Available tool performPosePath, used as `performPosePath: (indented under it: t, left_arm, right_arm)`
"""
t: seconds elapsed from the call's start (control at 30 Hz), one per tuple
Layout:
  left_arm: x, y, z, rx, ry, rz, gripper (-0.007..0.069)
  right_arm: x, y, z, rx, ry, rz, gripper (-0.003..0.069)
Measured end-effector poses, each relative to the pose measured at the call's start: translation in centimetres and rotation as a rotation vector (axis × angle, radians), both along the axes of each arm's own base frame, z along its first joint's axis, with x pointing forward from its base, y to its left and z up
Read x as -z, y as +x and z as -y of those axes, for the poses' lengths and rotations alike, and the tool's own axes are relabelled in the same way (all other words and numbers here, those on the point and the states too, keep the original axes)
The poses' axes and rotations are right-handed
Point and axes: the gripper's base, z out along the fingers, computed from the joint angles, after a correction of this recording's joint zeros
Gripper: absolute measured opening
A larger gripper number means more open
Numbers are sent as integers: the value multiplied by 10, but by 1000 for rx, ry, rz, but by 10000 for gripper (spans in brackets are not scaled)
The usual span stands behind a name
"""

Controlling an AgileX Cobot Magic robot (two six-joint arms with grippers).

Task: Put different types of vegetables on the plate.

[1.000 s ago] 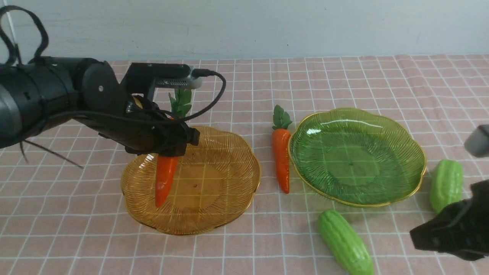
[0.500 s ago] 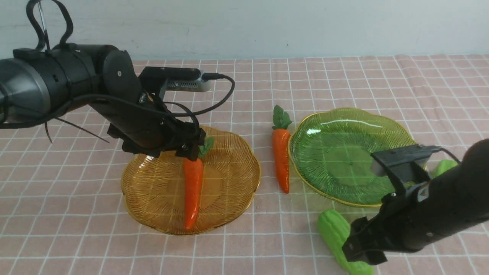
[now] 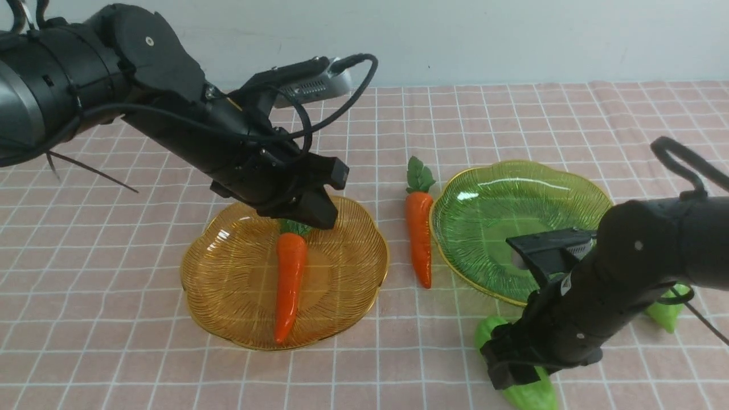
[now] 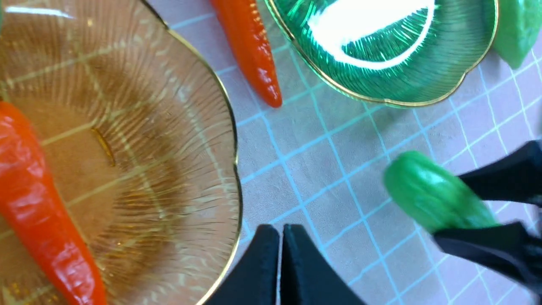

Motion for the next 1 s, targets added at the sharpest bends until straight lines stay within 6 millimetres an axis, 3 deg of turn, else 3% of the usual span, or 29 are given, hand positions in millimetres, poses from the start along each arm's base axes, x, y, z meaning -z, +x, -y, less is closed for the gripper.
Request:
performPosePath:
  t: [0.1,0.17,0.23,0.37,0.47,0.73,0.9,1.0]
  left_arm:
    - [1,-4,9,35,37,24,-4]
    - [-1,-3,19,50,63,56,-4]
    - [-5,2,29,55,66,106,-4]
    - [-10,11,45,65,52,174,3]
    - [-10,20,58,74,50,219,32]
    - [-1,52,75,29,47,264,167]
    - [26,83,88,30,91,274,355]
    - [38,95,92,31,112,286,426]
  right_arm:
    - [-48,-14,9,-11,53,128,435]
    - [-73,-13,20,28,83,238,435]
    - [-91,-3,32,106,102,328,435]
    - [-106,23,52,243,122,411,435]
    - [-102,55,64,316,108,405,435]
    - [-70,105,58,323,76,334,435]
    - [-50,130,52,323,65,301,457]
    - [-45,138,51,318,63,301,497]
